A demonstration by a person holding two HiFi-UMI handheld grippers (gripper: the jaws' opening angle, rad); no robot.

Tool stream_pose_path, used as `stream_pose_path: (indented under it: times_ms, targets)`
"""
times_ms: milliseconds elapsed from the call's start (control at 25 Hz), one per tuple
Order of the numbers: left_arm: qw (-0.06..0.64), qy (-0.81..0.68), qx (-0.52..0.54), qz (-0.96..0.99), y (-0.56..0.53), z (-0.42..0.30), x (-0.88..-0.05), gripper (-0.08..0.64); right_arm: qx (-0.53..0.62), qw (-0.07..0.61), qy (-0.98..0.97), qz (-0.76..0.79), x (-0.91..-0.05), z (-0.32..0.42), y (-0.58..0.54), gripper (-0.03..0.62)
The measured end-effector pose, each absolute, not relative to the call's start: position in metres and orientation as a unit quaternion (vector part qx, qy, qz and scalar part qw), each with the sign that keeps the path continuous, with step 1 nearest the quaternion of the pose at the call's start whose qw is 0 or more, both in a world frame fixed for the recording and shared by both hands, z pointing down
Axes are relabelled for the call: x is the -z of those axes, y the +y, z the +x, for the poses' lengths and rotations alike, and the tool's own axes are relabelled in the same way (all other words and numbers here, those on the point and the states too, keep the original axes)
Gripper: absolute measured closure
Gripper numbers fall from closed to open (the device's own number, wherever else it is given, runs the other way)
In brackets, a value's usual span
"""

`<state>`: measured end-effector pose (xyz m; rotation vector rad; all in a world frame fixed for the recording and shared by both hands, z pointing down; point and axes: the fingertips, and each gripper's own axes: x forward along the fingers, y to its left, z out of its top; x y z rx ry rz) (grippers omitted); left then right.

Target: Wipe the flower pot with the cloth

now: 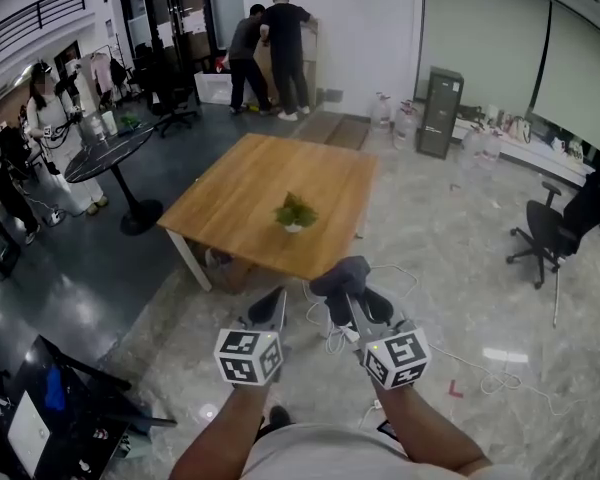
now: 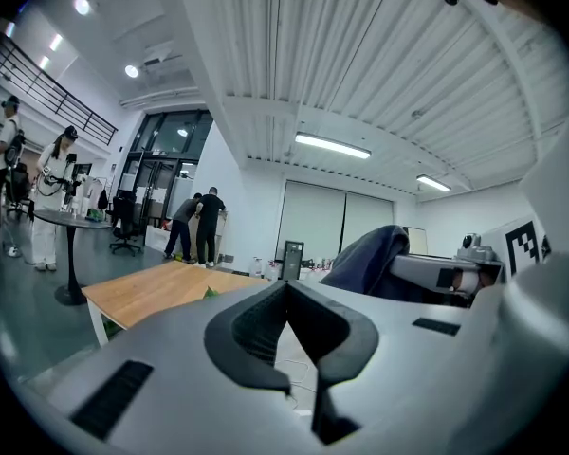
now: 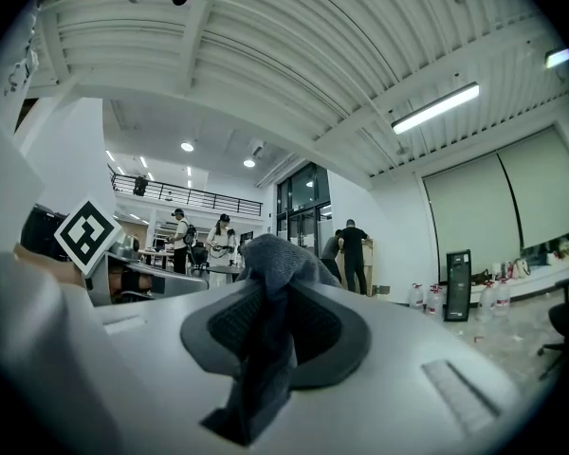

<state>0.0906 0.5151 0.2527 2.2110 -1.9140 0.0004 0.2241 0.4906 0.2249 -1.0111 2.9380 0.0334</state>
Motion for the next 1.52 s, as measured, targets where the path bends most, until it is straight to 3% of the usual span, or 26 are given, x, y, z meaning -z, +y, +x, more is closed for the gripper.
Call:
stream_pose_path:
  times_ms: [1000,1520]
  targets:
    - [0.187,-0.601,-0.036,0.776,0.371,-0.111,-0.333,0.554,0.034,-0.038,0.915,-0.401,-0.306,0.062,0.332,0.535]
    - [0.251,-0.628,-0.084,0.732,0.144,-0.143,-0.422,0.552,0.070,-0.057,0.919,-0.384,-0.372,0.068,0.087,0.535]
